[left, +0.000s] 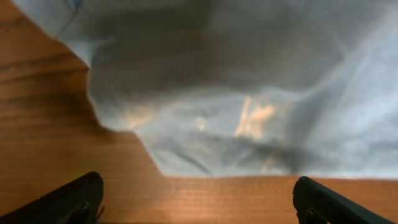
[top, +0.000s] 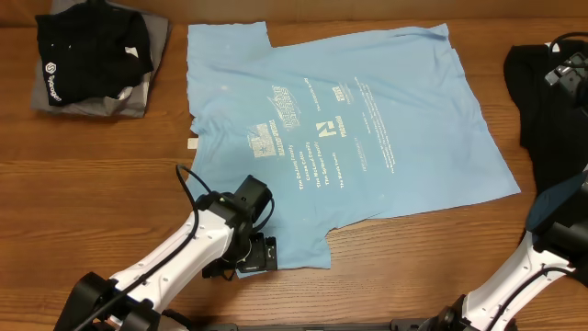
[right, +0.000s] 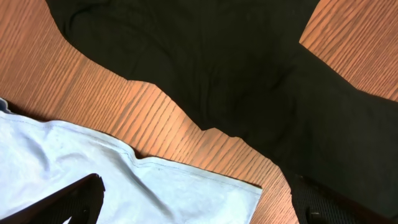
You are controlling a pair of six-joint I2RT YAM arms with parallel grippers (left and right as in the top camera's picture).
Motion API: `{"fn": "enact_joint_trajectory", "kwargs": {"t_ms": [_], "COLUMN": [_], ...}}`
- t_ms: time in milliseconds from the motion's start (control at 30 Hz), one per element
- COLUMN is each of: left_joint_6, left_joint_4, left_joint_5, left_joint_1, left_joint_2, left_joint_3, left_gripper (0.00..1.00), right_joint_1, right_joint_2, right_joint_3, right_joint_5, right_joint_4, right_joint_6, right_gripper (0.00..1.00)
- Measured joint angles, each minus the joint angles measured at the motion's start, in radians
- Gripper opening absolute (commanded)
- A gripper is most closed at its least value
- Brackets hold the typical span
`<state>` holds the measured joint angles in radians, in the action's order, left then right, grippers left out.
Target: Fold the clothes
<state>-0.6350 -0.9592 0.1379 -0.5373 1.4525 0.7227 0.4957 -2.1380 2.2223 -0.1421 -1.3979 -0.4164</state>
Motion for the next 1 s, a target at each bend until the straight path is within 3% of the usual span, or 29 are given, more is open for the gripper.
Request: {"fn": "enact_joint_trajectory", "kwargs": {"t_ms": [267, 500, 567, 700, 767, 833, 1000], "left_joint_6": [-0.018, -0.017, -0.017, -0.003, 0.007, 0.011, 0.02], "left_joint_4": [0.104, 0.117, 0.123, 0.165, 0.177, 0.179, 0.179], "left_joint_5": [0.006, 0.024, 0.024, 0.038, 0.047, 0.053, 0.061], "left_joint_1": [0.064, 0.101, 0.101, 0.101, 0.101, 0.101, 0.101], "left_joint_2": [0.0, -0.011, -0.011, -0.014, -0.014, -0.014, -0.014], "left_joint_3": [-0.079, -0.086, -0.087, -0.087, -0.09, -0.094, -0.096], "left_gripper": [0.98, 0.85, 0.75, 0.36, 0.24, 0.07, 0.04], "right_joint_1": [0.0, 0.0, 0.0, 0.0, 0.0, 0.0, 0.0], "right_joint_2": [0.0, 0.0, 0.0, -0.001, -0.001, -0.001, -0.002], "right_joint_3": [0.0, 0.0, 0.0, -0.008, -0.023, -0.044, -0.111], "right_joint_5": [0.0, 0.007, 0.008, 0.008, 0.008, 0.008, 0.008], "right_joint_4": [-0.001, -0.011, -0.013, -0.008, -0.003, 0.003, 0.029], "right_joint_6": [0.017, 0.024, 0.024, 0.024, 0.025, 0.024, 0.025], "right_gripper": [1.0, 1.0, 1.0, 1.0, 1.0, 1.0, 1.0]}}
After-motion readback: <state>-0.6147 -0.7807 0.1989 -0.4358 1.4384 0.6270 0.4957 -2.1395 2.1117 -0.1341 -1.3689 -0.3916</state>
